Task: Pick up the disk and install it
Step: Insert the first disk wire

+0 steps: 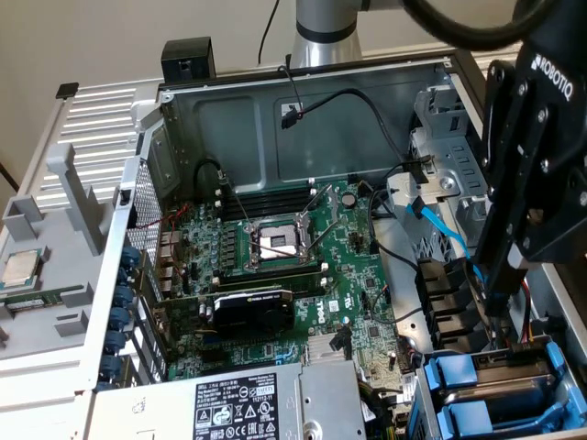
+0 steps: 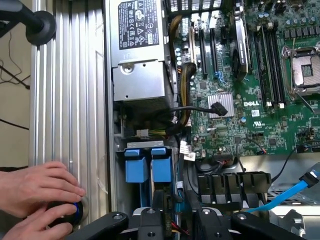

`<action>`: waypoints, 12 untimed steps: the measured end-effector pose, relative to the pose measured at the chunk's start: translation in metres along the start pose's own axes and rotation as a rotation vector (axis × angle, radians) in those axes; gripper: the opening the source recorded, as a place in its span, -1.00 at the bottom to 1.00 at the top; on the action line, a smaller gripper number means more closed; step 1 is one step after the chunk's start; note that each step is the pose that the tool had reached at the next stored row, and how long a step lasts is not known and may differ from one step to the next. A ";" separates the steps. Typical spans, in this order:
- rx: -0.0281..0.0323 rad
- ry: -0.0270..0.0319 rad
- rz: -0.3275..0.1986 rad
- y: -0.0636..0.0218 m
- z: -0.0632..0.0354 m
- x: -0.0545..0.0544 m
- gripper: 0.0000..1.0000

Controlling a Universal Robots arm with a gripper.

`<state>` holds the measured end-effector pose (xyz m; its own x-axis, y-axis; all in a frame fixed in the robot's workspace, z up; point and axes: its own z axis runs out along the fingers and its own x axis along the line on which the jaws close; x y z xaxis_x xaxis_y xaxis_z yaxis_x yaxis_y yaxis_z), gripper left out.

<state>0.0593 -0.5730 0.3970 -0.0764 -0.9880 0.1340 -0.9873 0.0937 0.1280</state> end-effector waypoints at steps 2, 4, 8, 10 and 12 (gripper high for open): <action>-0.0005 -0.0060 -0.001 -0.0005 0.0027 0.002 -0.38; -0.0011 -0.0140 -0.002 -0.0011 0.0051 0.004 -0.38; -0.0026 -0.0256 -0.004 -0.0029 0.0090 0.005 -0.38; -0.0048 -0.0267 -0.004 -0.0036 0.0097 0.005 -0.38; -0.0084 -0.0269 -0.005 -0.0045 0.0105 0.005 -0.38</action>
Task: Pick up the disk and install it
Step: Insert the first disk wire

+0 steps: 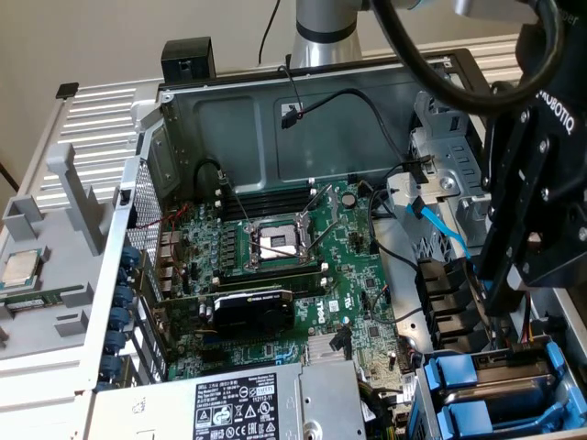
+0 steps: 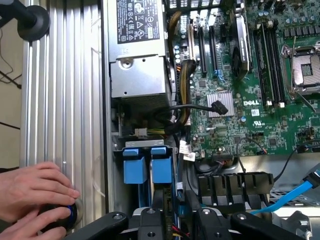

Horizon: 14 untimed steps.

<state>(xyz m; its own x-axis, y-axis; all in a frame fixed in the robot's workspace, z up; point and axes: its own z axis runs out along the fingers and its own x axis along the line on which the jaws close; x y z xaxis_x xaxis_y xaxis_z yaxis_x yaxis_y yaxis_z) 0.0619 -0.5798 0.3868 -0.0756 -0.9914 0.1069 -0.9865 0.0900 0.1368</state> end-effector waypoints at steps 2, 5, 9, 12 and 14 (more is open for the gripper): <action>-0.0034 0.0000 0.000 -0.0011 0.0010 0.000 -0.38; -0.0072 0.0002 -0.001 -0.0029 0.0024 -0.001 -0.38; -0.0134 0.0009 -0.001 -0.0034 0.0049 -0.001 -0.38; -0.0157 0.0010 -0.001 -0.0035 0.0064 -0.002 -0.38; -0.0159 0.0010 -0.002 -0.0036 0.0071 -0.004 -0.38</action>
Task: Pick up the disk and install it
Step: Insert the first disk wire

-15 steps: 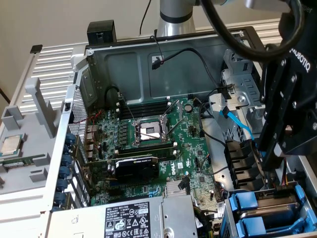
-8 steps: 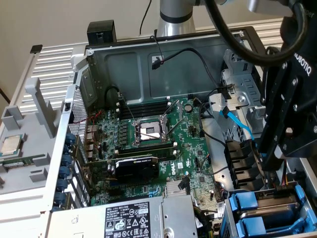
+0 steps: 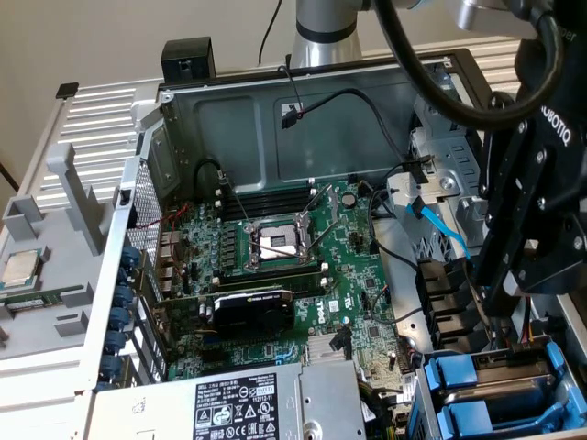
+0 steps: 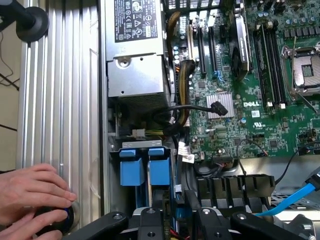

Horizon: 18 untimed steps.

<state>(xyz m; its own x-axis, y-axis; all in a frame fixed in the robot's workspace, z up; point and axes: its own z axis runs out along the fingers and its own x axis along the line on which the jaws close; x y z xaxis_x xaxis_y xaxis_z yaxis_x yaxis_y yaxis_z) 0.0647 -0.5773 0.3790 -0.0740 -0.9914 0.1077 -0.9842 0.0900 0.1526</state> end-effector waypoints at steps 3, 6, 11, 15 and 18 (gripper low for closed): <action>0.0000 0.0000 0.000 0.0000 0.0011 -0.003 -0.38; -0.0003 0.0000 0.001 -0.0001 0.0021 -0.003 -0.38; -0.0006 -0.0005 0.004 -0.0005 0.0049 -0.003 -0.38; -0.0009 -0.0008 0.006 -0.0006 0.0056 -0.004 -0.38; -0.0011 -0.0011 0.008 -0.0006 0.0060 -0.004 -0.38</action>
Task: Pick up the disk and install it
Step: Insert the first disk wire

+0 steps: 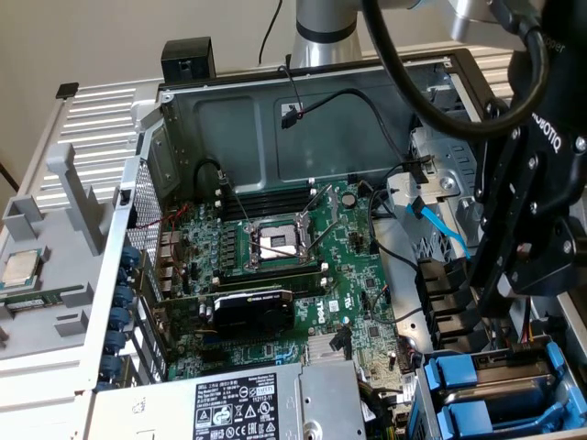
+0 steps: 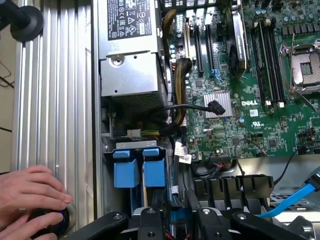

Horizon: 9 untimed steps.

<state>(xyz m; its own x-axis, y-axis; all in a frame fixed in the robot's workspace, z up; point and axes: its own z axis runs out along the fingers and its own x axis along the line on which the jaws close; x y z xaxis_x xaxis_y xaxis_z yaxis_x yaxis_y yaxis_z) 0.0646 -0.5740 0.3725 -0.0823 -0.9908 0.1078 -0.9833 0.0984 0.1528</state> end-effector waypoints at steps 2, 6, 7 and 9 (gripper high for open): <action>-0.0002 -0.0002 0.001 0.0000 0.0003 0.000 -0.38; -0.0006 -0.0006 0.004 0.0000 0.0006 0.000 -0.38; -0.0007 -0.0008 0.004 -0.0001 0.0007 0.000 -0.38; -0.0008 -0.0010 0.006 -0.0002 0.0008 0.000 -0.38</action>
<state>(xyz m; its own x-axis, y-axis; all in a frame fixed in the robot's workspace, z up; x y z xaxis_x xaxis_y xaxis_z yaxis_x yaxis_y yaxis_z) 0.0647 -0.5740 0.3717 -0.0879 -0.9903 0.1077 -0.9828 0.1039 0.1530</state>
